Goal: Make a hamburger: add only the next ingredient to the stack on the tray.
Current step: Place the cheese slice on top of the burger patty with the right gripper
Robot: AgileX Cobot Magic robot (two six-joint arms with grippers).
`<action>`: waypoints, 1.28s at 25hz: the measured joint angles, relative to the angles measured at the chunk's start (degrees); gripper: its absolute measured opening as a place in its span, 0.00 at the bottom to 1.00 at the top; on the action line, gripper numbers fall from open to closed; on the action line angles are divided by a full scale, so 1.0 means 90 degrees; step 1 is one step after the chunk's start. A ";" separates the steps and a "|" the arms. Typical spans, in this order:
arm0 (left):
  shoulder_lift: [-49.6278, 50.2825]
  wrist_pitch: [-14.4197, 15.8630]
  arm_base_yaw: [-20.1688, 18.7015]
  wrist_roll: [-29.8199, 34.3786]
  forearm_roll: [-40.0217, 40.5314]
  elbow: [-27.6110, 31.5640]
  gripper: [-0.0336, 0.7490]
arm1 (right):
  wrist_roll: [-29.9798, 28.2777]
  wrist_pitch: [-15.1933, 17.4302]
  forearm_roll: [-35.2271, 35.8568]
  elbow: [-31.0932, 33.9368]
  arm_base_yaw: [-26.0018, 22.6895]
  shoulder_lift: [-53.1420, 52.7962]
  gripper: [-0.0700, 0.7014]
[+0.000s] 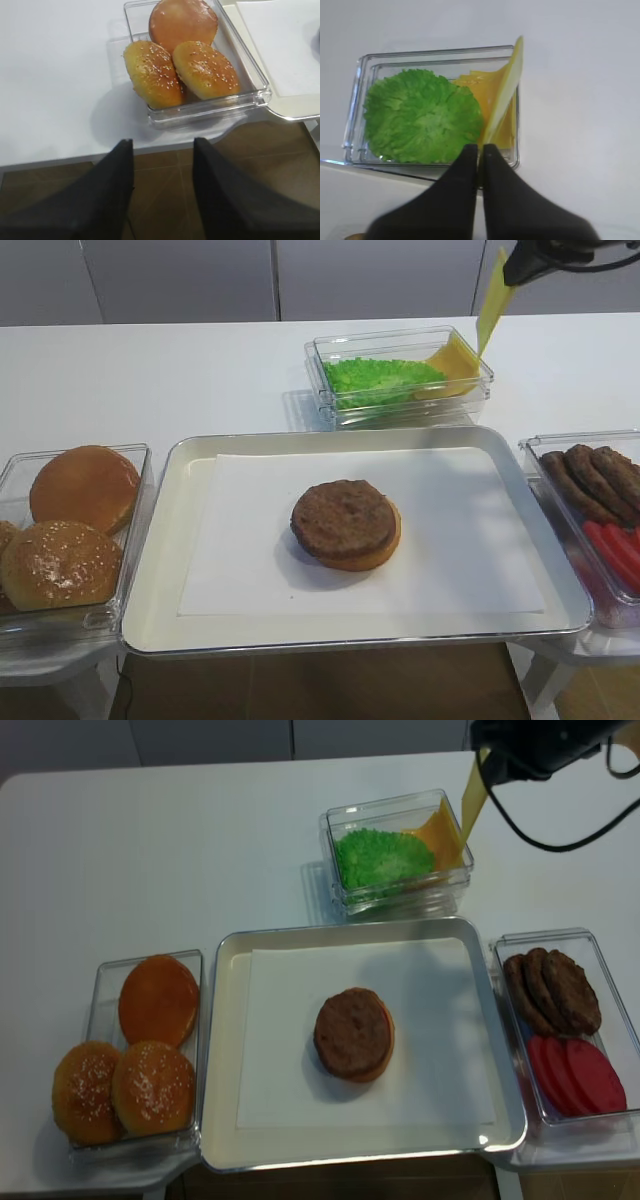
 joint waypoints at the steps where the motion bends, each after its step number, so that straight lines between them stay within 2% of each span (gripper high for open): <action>1: 0.0000 0.0000 0.0000 0.0000 0.0000 0.0000 0.42 | 0.0000 0.0063 0.0000 0.0000 0.0000 -0.0106 0.10; 7: 0.0000 0.0000 0.0000 0.0000 0.0000 0.0000 0.42 | 0.0000 0.0523 0.0187 0.0000 0.0000 -0.0655 0.10; 11: 0.0000 0.0000 0.0000 0.0000 0.0000 0.0000 0.42 | -0.0038 0.0593 0.0274 0.0413 0.0164 -0.1131 0.10; 20: 0.0000 0.0000 0.0000 0.0000 0.0000 0.0000 0.42 | -0.0171 0.0631 0.0360 0.2049 0.1398 -0.2061 0.10; 24: 0.0000 0.0000 0.0000 0.0000 0.0000 0.0000 0.42 | -0.0202 0.0483 0.0520 0.2497 0.1949 -0.2126 0.10; 32: 0.0000 0.0000 0.0000 0.0000 0.0000 0.0000 0.42 | -0.0202 -0.0132 0.0829 0.3001 0.3026 -0.2127 0.10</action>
